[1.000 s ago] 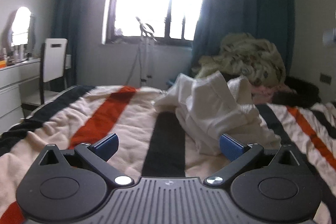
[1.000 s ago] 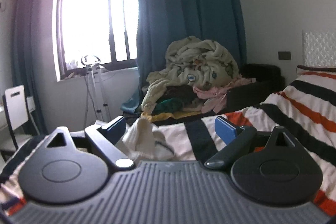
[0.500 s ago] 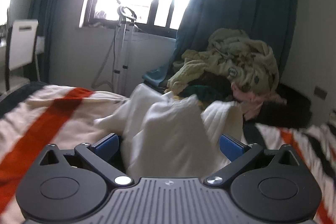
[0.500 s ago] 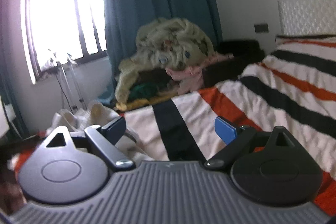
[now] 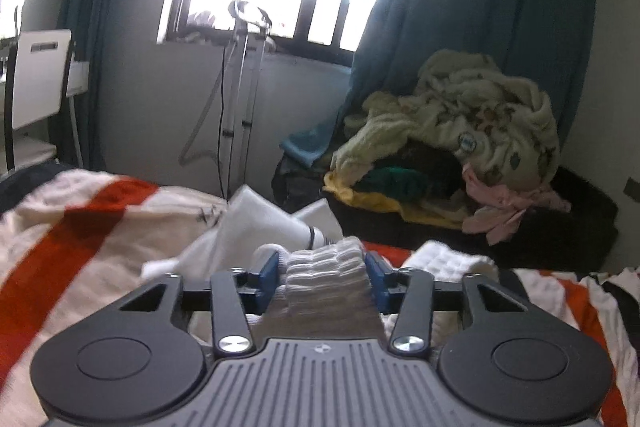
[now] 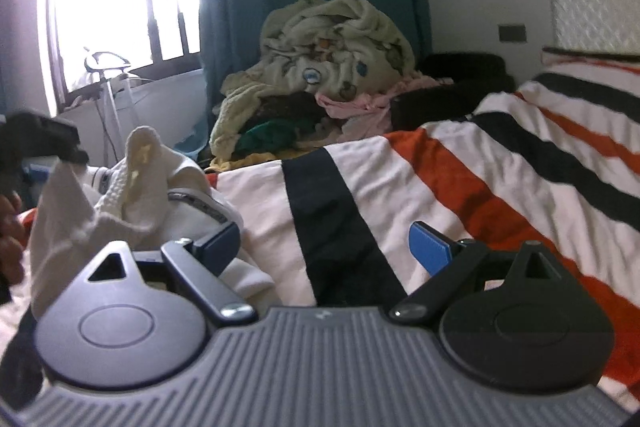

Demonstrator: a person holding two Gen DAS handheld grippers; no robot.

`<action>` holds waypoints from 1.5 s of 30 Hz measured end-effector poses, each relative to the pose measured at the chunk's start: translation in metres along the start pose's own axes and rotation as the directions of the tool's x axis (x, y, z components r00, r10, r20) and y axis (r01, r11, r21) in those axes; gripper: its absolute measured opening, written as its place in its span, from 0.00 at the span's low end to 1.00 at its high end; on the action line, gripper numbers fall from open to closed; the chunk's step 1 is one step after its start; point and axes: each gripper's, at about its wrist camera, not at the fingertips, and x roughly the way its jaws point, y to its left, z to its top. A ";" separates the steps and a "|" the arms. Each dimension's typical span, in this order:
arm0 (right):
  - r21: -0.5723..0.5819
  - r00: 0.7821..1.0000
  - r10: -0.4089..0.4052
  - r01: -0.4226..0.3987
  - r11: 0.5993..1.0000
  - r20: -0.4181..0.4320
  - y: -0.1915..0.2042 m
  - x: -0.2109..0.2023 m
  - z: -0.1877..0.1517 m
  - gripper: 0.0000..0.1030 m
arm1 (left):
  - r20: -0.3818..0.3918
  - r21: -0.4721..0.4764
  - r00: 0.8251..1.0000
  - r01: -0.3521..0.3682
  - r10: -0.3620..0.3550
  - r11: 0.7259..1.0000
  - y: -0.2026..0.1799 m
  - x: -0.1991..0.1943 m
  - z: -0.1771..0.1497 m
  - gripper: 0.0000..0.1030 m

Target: Fold clothes

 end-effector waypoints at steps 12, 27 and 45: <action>0.063 0.990 0.041 -0.050 0.997 0.132 -0.003 -0.062 0.005 0.90 | 0.155 0.104 0.978 0.121 -0.136 0.987 0.040 -0.169 0.009 0.06; -0.053 0.987 0.157 -0.158 0.986 -0.017 0.048 -0.127 -0.015 0.90 | -0.095 -0.113 0.987 0.123 -0.134 0.986 0.142 -0.216 -0.119 0.14; -0.330 0.965 0.258 -0.257 0.909 -0.040 0.130 -0.023 0.020 0.68 | -0.187 -0.114 0.976 0.087 -0.108 0.990 0.150 -0.158 -0.127 0.59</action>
